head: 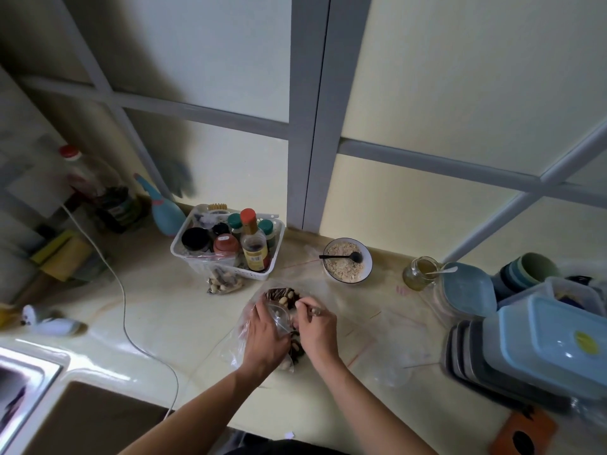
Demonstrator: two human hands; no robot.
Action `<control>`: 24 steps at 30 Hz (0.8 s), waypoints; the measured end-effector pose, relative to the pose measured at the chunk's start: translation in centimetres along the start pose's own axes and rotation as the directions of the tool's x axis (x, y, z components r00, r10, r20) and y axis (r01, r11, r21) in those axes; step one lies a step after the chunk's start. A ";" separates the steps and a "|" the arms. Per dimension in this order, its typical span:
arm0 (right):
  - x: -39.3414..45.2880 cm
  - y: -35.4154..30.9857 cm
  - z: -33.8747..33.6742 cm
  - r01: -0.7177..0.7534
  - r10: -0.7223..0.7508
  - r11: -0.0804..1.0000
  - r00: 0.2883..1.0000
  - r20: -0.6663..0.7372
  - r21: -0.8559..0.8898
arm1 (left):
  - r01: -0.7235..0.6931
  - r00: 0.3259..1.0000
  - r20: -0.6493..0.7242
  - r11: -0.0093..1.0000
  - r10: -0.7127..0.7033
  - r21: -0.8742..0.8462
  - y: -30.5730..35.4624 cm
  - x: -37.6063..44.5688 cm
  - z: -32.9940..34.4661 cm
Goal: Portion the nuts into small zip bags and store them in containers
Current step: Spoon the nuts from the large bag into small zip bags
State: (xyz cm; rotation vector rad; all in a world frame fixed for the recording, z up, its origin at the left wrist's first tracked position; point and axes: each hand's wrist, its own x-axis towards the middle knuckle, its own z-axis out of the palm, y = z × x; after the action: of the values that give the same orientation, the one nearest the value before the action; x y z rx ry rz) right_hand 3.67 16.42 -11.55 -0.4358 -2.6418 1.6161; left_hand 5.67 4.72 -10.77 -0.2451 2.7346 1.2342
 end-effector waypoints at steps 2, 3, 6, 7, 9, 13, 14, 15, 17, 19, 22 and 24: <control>-0.1 0.4 0.1 -0.149 0.152 0.974 0.988 -0.004 0.170 | 0.004 1.000 0.010 1.000 -0.005 0.010 0.0 0.1 0.0; -0.3 0.5 0.1 -0.233 0.239 0.929 0.971 0.015 0.287 | 0.005 1.000 0.011 1.000 -0.006 0.030 -0.1 0.1 0.0; -0.5 0.5 -0.5 -0.371 0.390 0.771 0.917 0.077 0.518 | 0.035 0.999 0.019 0.994 -0.037 0.101 0.1 0.1 0.1; -0.5 0.6 -0.8 -0.390 0.412 0.735 0.907 0.092 0.554 | 0.045 0.998 0.030 0.991 -0.049 0.128 0.1 0.1 0.2; -0.6 0.8 -1.5 -0.407 0.438 0.701 0.894 0.098 0.586 | 0.047 0.997 0.052 0.984 -0.057 0.174 0.0 0.0 0.4; -0.8 1.0 -3.9 -0.404 0.443 0.709 0.893 0.080 0.579 | 0.024 0.996 0.075 0.982 -0.039 0.186 0.1 0.1 0.5; -0.8 1.0 -4.6 -0.398 0.436 0.722 0.897 0.074 0.566 | 0.024 0.996 0.074 0.982 -0.038 0.185 0.2 0.2 0.6; -0.9 0.9 -5.4 -0.392 0.427 0.732 0.901 0.072 0.557 | 0.028 0.997 0.070 0.981 -0.042 0.190 0.3 0.2 0.7; -1.1 0.9 -6.9 -0.382 0.408 0.742 0.909 0.080 0.551 | 0.042 0.997 0.056 0.978 -0.055 0.206 0.3 0.4 1.1; -1.4 0.7 -8.3 -0.363 0.380 0.760 0.921 0.085 0.539 | 0.065 0.996 0.046 0.973 -0.077 0.220 0.2 0.7 1.8; -1.7 0.7 -10.1 -0.332 0.345 0.787 0.936 0.075 0.520 | 0.092 0.989 0.089 0.959 -0.119 0.267 0.0 1.2 2.5; -1.9 0.7 -11.0 -0.324 0.340 0.799 0.938 0.063 0.506 | 0.095 0.979 0.138 0.939 -0.148 0.330 -0.3 1.5 2.9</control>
State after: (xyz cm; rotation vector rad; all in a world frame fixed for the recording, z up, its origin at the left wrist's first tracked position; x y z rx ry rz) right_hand 7.40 25.85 -6.82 -0.9193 -2.0555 2.2862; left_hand 4.44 6.54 -13.15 -0.2604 2.6786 0.7248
